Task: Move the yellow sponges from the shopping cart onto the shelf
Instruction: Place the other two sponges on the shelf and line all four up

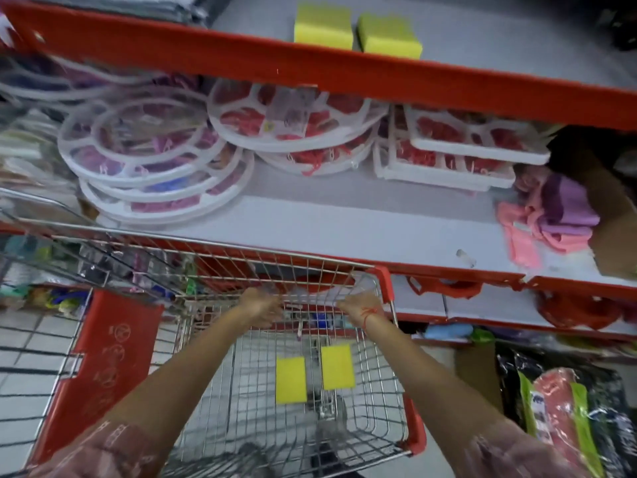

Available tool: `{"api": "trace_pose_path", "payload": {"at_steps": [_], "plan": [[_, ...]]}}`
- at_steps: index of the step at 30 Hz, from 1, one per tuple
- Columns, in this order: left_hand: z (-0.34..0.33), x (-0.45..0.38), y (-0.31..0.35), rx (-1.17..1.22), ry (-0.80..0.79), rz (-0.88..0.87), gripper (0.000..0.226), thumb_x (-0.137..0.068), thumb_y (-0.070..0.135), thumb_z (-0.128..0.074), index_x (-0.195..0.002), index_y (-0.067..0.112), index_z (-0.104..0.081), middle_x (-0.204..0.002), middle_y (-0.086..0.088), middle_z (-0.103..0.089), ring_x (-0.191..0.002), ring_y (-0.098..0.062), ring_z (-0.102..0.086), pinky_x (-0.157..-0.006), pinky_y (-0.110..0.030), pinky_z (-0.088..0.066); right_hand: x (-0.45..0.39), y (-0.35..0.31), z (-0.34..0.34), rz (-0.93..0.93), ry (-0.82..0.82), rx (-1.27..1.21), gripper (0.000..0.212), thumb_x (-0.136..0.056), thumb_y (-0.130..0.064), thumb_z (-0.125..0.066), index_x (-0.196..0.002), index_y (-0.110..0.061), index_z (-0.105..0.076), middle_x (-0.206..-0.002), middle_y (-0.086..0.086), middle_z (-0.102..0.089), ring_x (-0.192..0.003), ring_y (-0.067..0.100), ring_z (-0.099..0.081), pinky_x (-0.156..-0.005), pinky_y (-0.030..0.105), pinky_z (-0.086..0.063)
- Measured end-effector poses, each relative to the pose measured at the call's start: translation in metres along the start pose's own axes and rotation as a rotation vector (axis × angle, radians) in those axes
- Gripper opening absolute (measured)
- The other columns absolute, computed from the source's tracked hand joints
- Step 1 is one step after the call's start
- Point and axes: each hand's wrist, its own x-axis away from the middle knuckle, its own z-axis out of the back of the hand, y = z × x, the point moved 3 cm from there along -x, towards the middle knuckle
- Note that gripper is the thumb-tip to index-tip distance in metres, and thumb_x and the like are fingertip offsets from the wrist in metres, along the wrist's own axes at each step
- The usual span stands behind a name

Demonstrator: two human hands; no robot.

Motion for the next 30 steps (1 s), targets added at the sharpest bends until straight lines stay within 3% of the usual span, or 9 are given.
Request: {"api": "trace_pose_path", "payload": {"at_steps": [2, 5, 7, 11, 15, 18, 21, 26, 30], "plan": [[-0.006, -0.010, -0.026, -0.019, -0.003, 0.074, 0.033, -0.095, 0.009, -0.053, -0.122, -0.009, -0.056, -0.116, -0.029, -0.064, -0.102, -0.039, -0.065, -0.086, -0.041, -0.053, -0.007, 0.026, -0.015, -0.046, -0.002, 0.157, 0.039, -0.092, -0.036, -0.054, -0.061, -0.014, -0.052, -0.068, 0.007, -0.059, -0.061, 0.018, -0.056, -0.072, 0.027, -0.048], [-0.016, -0.024, -0.064, -0.005, 0.019, 0.186, 0.019, -0.094, 0.007, -0.052, -0.103, -0.006, -0.064, -0.081, -0.012, -0.063, -0.068, -0.023, -0.060, -0.065, -0.032, -0.049, -0.018, 0.062, -0.038, -0.128, -0.093, 0.149, 0.028, -0.095, -0.023, -0.053, -0.068, -0.021, -0.049, -0.084, 0.004, -0.058, -0.082, 0.016, -0.064, -0.063, 0.017, -0.045], [-0.022, -0.029, -0.085, 0.030, 0.017, 0.268, 0.019, -0.094, 0.006, -0.052, -0.078, 0.000, -0.062, -0.073, -0.011, -0.059, -0.062, -0.021, -0.055, -0.060, -0.028, -0.044, -0.022, 0.078, -0.046, -0.140, -0.072, 0.199, 0.034, -0.088, -0.024, -0.062, -0.062, -0.018, -0.041, -0.070, -0.001, -0.051, -0.063, 0.011, -0.054, -0.055, 0.017, -0.040], [-0.038, -0.044, -0.131, 0.085, 0.007, 0.388, 0.028, -0.092, 0.002, -0.053, -0.064, 0.003, -0.055, -0.066, -0.012, -0.054, -0.055, -0.021, -0.049, -0.052, -0.025, -0.038, -0.038, 0.101, -0.072, -0.166, -0.152, 0.356, 0.028, -0.089, -0.033, -0.061, -0.092, -0.005, -0.062, -0.095, 0.013, -0.066, -0.104, 0.027, -0.064, -0.087, 0.034, -0.052], [-0.052, -0.060, -0.162, 0.006, 0.048, 0.432, 0.024, -0.088, 0.002, -0.057, -0.065, 0.007, -0.053, -0.078, -0.014, -0.053, -0.047, -0.015, -0.048, -0.049, -0.023, -0.042, -0.050, 0.116, -0.089, -0.205, -0.191, 0.408, 0.050, -0.092, -0.037, -0.054, -0.125, 0.001, -0.053, -0.129, 0.019, -0.059, -0.123, 0.031, -0.055, -0.095, 0.035, -0.048], [-0.064, -0.068, -0.168, -0.065, 0.060, 0.431, 0.011, -0.089, 0.012, -0.058, -0.081, 0.007, -0.063, -0.101, -0.019, -0.061, -0.080, -0.025, -0.065, -0.084, -0.034, -0.055, -0.059, 0.123, -0.102, -0.200, -0.181, 0.432, 0.072, -0.094, -0.038, -0.051, -0.147, 0.003, -0.024, -0.146, 0.020, -0.043, -0.132, 0.032, -0.046, -0.103, 0.037, -0.045], [-0.074, -0.078, -0.172, -0.164, 0.078, 0.420, 0.042, -0.088, 0.020, -0.061, -0.125, -0.001, -0.058, -0.125, -0.022, -0.063, -0.114, -0.037, -0.061, -0.097, -0.041, -0.051, -0.066, 0.125, -0.110, -0.187, -0.105, 0.422, 0.062, -0.093, -0.032, -0.053, -0.141, 0.002, -0.033, -0.139, 0.020, -0.049, -0.124, 0.032, -0.053, -0.095, 0.036, -0.049], [-0.083, -0.080, -0.168, -0.172, 0.126, 0.396, 0.036, -0.088, 0.027, -0.060, -0.113, 0.001, -0.067, -0.120, -0.017, -0.068, -0.106, -0.029, -0.063, -0.089, -0.030, -0.049, -0.066, 0.125, -0.115, -0.150, -0.043, 0.427, 0.048, -0.090, -0.029, -0.057, -0.130, -0.003, -0.047, -0.133, 0.016, -0.052, -0.121, 0.029, -0.055, -0.092, 0.032, -0.050], [-0.083, -0.081, -0.170, -0.069, 0.193, 0.406, 0.016, -0.086, 0.030, -0.064, -0.080, 0.014, -0.064, -0.079, -0.003, -0.066, -0.100, -0.026, -0.064, -0.071, -0.021, -0.042, -0.065, 0.127, -0.118, -0.180, -0.050, 0.350, 0.042, -0.088, -0.027, -0.060, -0.121, -0.002, -0.053, -0.126, 0.014, -0.061, -0.118, 0.024, -0.059, -0.086, 0.026, -0.050]]}}
